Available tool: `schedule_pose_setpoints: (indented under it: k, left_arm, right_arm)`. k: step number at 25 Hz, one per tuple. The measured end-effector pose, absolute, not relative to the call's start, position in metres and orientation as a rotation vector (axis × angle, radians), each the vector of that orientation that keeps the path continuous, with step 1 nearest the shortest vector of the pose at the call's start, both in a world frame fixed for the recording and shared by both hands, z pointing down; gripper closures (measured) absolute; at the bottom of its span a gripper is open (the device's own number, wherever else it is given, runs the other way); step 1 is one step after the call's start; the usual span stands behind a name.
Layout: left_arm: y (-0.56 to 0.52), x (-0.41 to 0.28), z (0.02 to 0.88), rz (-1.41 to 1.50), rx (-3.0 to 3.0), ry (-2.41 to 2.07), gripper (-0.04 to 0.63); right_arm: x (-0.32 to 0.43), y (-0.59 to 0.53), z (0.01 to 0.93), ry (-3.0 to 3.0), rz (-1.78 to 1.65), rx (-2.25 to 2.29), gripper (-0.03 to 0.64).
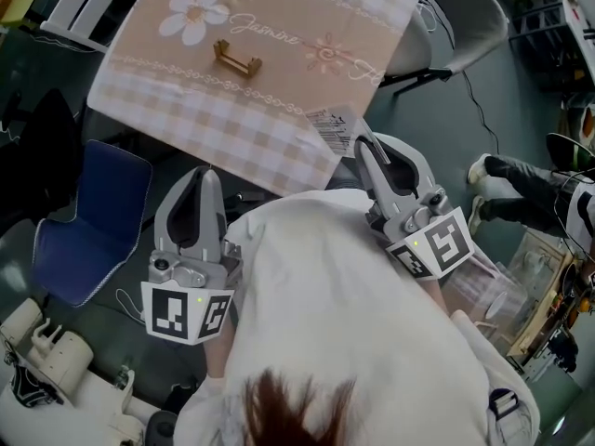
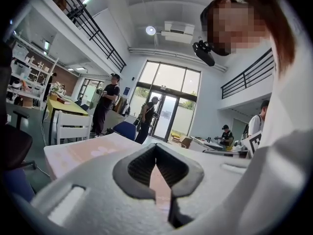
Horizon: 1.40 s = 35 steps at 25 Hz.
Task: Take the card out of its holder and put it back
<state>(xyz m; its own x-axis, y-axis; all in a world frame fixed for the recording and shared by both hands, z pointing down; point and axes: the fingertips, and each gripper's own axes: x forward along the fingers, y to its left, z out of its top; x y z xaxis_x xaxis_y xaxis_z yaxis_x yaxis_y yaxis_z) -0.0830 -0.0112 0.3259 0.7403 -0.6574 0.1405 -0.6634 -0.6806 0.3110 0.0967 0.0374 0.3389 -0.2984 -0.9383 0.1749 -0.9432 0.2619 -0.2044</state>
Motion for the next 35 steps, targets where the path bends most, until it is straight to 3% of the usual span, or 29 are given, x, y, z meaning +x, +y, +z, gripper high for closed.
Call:
schedule_pose_setpoints:
  k: [35]
  left_arm:
    - [-0.013,-0.083,0.355,0.070,2.472,-1.025,0.595]
  right_arm:
    - [0.106,0.064,0.355,-2.391,0.543,1.912,0.598]
